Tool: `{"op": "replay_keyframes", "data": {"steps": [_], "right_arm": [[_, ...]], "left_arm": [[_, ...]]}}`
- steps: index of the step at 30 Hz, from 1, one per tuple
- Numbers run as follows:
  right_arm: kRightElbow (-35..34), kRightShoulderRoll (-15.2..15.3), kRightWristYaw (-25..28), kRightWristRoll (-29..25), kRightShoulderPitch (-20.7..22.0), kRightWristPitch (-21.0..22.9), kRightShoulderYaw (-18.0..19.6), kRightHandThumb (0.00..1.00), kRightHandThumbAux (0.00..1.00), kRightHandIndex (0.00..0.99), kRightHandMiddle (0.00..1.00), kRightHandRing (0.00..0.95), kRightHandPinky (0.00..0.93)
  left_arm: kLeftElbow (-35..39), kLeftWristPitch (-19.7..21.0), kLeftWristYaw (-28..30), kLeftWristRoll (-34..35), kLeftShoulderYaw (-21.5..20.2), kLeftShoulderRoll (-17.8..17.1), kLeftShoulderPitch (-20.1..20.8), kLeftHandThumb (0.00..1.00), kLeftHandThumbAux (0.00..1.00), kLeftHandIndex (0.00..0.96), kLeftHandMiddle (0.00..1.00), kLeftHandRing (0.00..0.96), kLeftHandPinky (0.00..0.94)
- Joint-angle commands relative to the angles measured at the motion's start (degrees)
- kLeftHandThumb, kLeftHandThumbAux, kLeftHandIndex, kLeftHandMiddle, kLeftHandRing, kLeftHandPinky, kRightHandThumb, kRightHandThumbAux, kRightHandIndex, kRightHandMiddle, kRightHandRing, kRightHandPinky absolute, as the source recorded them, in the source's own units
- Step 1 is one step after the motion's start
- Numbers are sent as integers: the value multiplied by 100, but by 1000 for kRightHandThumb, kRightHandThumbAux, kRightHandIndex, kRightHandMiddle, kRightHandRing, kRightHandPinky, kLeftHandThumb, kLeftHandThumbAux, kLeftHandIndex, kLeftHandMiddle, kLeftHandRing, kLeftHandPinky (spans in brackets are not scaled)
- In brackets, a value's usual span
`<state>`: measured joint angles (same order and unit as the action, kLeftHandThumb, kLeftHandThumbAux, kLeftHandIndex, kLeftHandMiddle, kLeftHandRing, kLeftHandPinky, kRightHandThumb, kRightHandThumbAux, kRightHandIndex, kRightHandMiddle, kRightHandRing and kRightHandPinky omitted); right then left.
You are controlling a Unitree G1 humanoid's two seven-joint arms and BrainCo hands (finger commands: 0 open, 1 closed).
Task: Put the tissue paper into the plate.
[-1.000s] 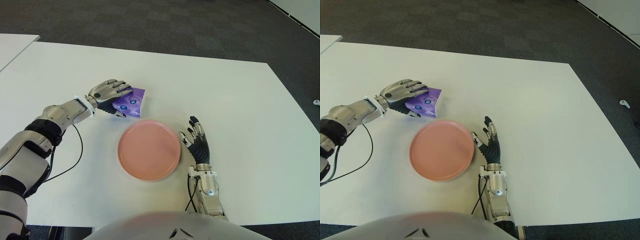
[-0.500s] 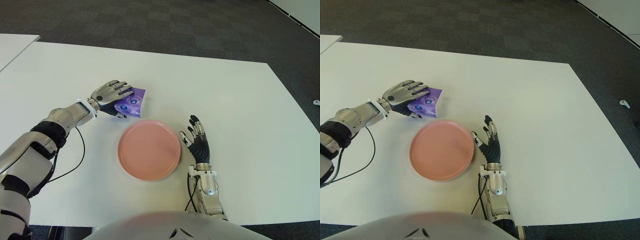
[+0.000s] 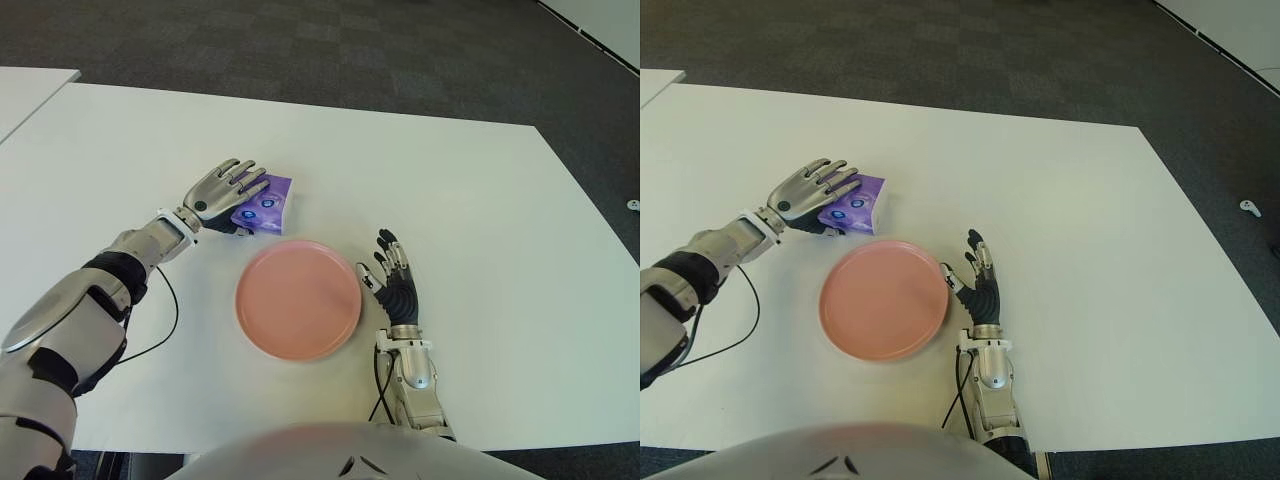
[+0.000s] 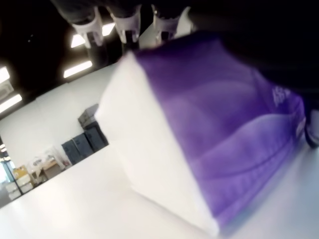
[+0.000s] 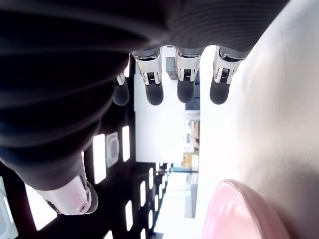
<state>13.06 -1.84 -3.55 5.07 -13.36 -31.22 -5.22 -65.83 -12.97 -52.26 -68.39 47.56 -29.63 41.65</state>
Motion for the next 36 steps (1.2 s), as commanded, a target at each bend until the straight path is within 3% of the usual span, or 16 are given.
{"op": "replay_keyframes", "data": {"steps": [1, 16, 36], "right_arm": [[842, 117, 81, 45, -486, 281, 7, 0, 693, 0, 0, 0, 0], [949, 129, 95, 13, -499, 167, 49, 0, 698, 0, 0, 0, 0], [866, 160, 141, -20, -581, 164, 28, 0, 733, 0, 0, 0, 0]], "left_arm": [[-525, 170, -42, -196, 355, 262, -131, 7, 416, 0, 0, 0, 0], [-995, 203, 519, 110, 496, 576, -192, 0, 428, 0, 0, 0, 0], [-1016, 41, 770, 297, 610, 557, -204, 33, 419, 0, 0, 0, 0]]}}
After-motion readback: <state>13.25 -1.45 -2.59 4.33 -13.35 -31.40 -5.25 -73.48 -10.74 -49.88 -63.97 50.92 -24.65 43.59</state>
